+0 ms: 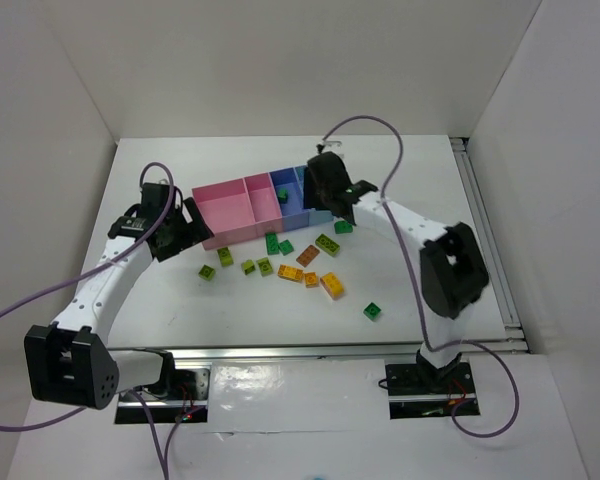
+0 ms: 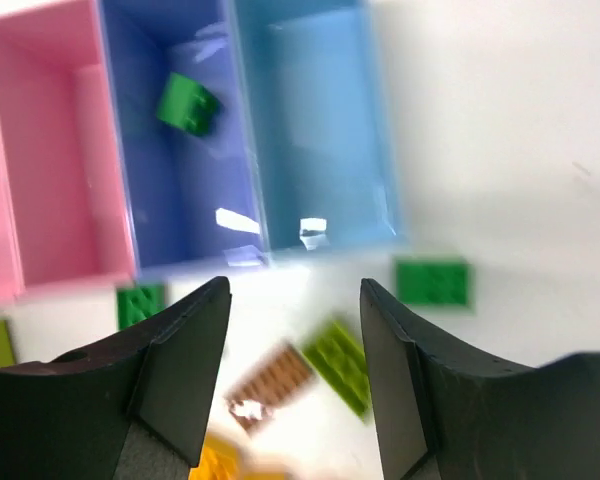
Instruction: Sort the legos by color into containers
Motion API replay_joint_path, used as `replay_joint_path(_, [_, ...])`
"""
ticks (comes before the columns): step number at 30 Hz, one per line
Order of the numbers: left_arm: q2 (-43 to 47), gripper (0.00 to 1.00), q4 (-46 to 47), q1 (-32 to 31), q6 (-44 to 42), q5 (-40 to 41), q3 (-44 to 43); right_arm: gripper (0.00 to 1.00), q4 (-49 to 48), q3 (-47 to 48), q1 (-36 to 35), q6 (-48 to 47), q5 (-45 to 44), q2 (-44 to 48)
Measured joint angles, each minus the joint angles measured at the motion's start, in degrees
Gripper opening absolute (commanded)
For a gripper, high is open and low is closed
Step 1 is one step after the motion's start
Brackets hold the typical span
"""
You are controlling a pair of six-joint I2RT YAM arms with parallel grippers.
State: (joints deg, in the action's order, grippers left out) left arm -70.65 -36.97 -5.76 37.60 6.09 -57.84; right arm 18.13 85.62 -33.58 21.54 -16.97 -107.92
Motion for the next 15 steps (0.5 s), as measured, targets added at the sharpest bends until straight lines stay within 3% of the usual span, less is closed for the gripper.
replay_joint_path(3, [0.28,0.95,0.04,0.0,-0.09,-0.2,0.0,0.69,-1.6,-11.47,1.16,1.05,-1.75,11.96])
replay_joint_path(4, [0.33,0.95,0.07,0.0,-0.11,-0.28,0.0,0.77,-1.92,-13.77,1.92,1.42,-1.95,14.34])
replay_joint_path(6, [0.33,0.94,0.13,0.0,-0.13,-0.48,0.0,0.84,-3.34,-17.92,4.22,2.03,-1.84,17.57])
replay_joint_path(15, [0.66,0.94,1.51,0.0,-0.13,-2.6,0.04,0.86,-4.44,-21.4,10.01,1.44,4.7,7.8])
